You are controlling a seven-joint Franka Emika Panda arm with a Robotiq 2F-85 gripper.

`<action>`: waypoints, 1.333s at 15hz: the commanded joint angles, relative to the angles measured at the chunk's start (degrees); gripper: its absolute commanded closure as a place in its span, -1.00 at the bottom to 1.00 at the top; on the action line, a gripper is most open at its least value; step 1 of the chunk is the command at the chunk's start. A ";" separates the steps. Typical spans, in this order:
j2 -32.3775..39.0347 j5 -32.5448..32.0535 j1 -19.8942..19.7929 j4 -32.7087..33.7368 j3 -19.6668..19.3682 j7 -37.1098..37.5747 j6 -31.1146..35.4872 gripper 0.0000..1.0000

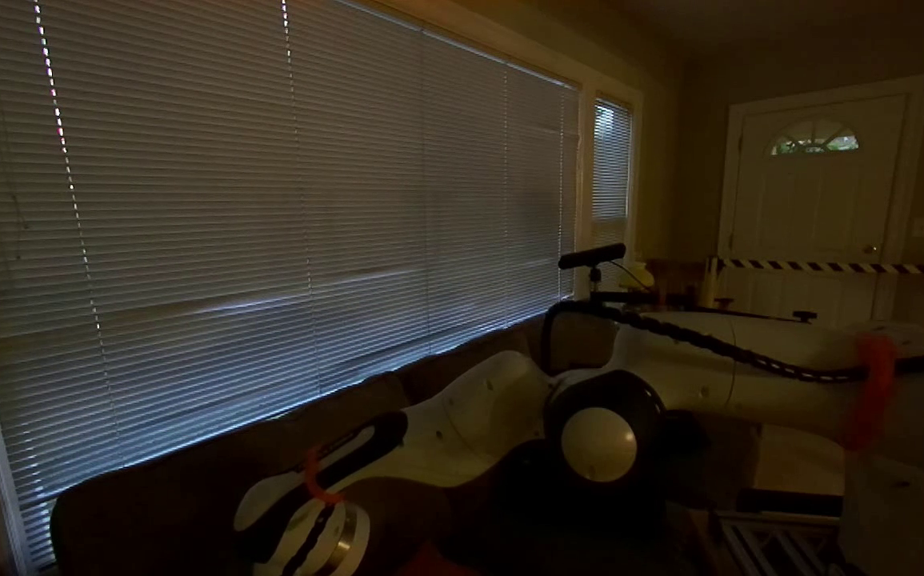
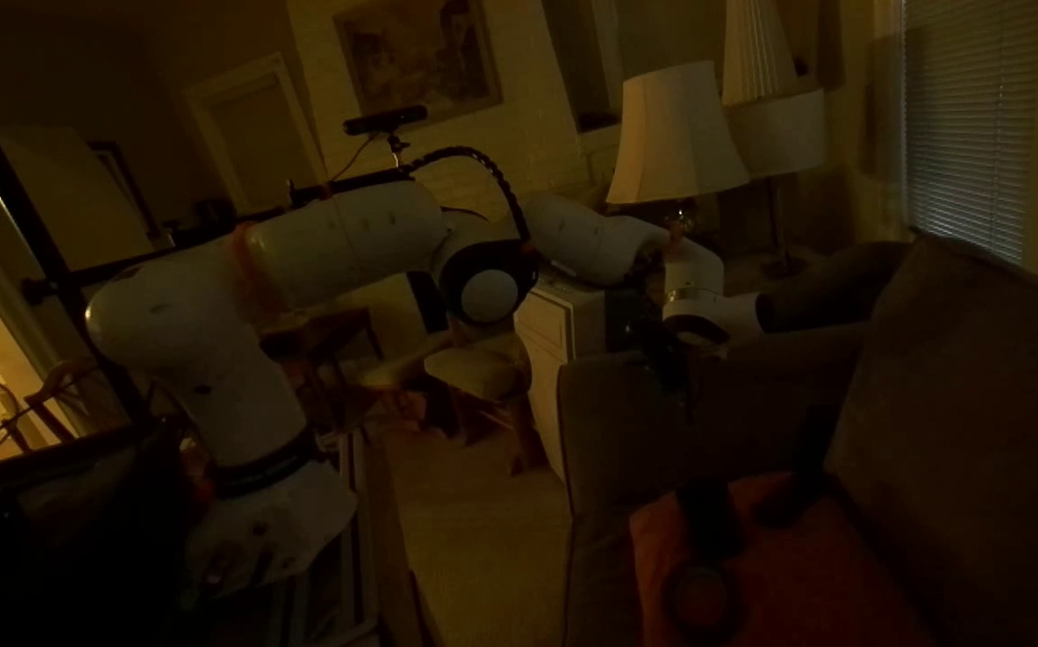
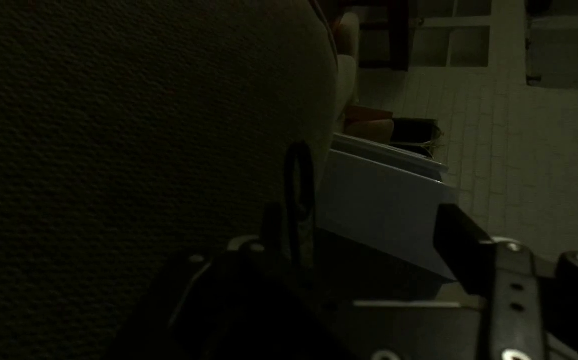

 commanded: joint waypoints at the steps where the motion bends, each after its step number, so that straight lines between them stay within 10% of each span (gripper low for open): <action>1: 0.17 -0.45 -0.32 -0.19 0.48 -0.34 -1.11 -0.50; 10: 0.15 -0.41 -0.30 -0.12 0.64 -0.34 -1.06 0.98; 20: 0.03 -0.92 -0.13 -0.85 0.27 -1.34 -1.06 0.97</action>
